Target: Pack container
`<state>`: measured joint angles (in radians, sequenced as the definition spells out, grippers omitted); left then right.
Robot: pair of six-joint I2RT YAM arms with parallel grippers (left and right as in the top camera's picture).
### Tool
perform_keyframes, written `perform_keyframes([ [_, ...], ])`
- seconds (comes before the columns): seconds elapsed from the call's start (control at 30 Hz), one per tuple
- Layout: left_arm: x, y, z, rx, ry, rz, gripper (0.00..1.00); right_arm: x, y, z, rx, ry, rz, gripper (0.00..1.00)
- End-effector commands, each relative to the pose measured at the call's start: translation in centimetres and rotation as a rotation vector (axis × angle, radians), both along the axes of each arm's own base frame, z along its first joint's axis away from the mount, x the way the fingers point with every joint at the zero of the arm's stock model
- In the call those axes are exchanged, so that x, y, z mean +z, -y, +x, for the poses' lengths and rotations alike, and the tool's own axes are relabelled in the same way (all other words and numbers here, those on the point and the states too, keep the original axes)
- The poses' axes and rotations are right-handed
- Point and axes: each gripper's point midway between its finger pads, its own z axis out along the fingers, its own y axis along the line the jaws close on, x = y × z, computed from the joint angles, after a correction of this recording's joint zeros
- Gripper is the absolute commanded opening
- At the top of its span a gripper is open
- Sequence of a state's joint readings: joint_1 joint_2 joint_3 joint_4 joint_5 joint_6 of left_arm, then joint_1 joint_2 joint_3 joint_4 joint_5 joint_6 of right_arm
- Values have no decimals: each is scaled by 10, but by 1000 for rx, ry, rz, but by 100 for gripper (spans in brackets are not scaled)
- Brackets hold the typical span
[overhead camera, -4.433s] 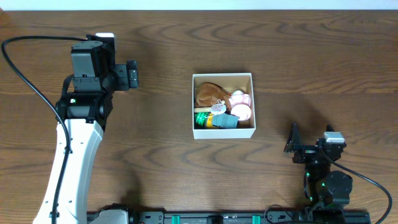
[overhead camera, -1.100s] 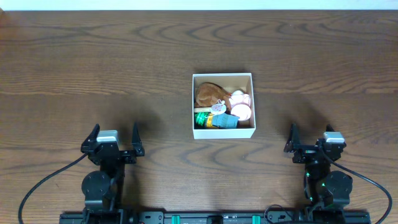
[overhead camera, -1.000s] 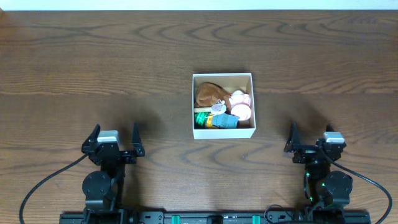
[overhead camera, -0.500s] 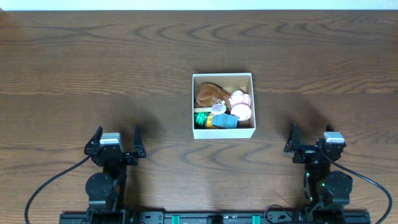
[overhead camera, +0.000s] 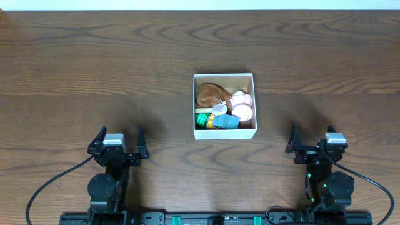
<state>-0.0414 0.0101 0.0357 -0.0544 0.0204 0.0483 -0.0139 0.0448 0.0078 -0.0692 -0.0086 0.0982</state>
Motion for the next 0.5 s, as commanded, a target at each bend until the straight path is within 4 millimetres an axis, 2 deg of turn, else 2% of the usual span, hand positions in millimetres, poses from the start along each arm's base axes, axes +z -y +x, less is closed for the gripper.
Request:
perform_keyframes([
  [0.0,-17,1,0,-3,-37,-11,98,-1,-1,0,8,0,-8,99],
  [0.47,-17,-11,0,46,-37,-12,98,-1,-1,0,8,0,-8,99],
])
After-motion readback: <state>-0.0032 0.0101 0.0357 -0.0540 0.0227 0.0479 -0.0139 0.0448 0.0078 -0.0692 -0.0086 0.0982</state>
